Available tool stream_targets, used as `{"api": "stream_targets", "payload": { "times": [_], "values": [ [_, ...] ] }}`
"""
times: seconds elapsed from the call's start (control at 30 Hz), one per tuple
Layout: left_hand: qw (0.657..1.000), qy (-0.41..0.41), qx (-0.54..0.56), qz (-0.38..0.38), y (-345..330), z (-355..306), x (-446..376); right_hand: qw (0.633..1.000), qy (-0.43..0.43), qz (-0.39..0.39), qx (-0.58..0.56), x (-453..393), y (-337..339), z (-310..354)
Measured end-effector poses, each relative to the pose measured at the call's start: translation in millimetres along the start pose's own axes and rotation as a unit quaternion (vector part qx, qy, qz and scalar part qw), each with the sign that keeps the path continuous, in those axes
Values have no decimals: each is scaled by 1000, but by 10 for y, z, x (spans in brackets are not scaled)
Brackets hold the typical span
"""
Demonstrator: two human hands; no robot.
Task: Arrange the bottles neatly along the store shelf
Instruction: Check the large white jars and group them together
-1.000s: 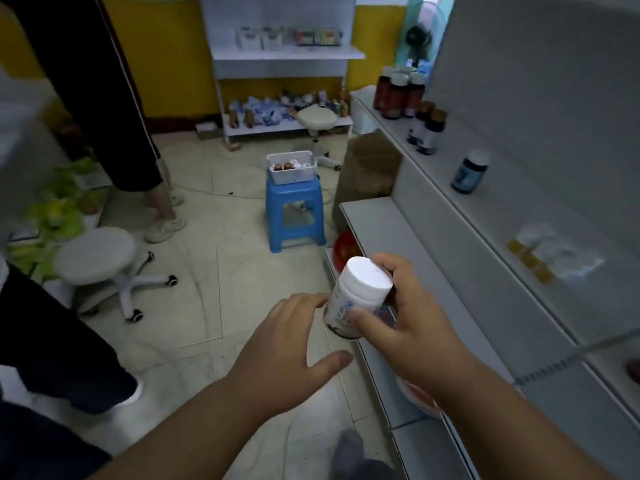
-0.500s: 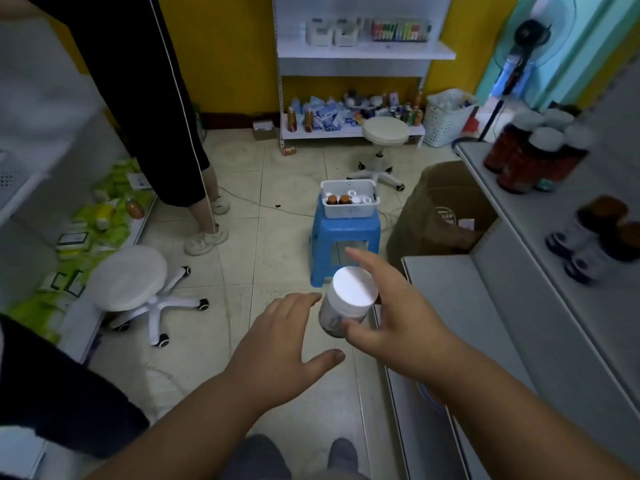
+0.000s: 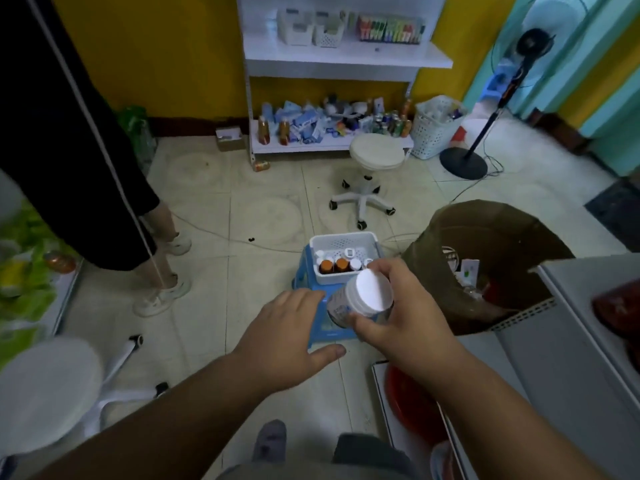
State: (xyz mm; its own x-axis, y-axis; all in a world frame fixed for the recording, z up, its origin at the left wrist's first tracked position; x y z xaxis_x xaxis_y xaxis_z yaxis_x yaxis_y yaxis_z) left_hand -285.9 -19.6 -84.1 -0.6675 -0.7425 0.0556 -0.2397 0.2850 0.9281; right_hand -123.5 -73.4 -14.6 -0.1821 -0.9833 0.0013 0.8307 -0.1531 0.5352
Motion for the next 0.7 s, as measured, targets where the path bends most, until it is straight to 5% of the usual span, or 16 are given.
{"api": "stream_targets", "payload": {
  "times": [0.33, 0.7],
  "values": [
    [999, 2, -8, 39, -641, 586, -2112, 994, -103, -21, -25, -1923, 74, -1346],
    [978, -34, -59, 196, -2068, 933, -3574, 975, -202, -53, 73, -3026, -241, -3217]
  ]
}}
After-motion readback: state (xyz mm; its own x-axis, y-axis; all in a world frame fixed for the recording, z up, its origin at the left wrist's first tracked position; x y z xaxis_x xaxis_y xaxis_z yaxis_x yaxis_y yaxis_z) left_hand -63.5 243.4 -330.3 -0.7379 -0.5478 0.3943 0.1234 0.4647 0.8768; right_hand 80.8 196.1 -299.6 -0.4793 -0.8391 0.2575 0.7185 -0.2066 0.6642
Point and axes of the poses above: each hand's wrist, its own x-axis away from the middle knuckle, its own y-axis out of the back of the hand, z = x × y, the point moved 4 cm from there along -x, towards the middle knuckle, and after that the axes turned 7 degrees about -x, right-handed, at the moved point
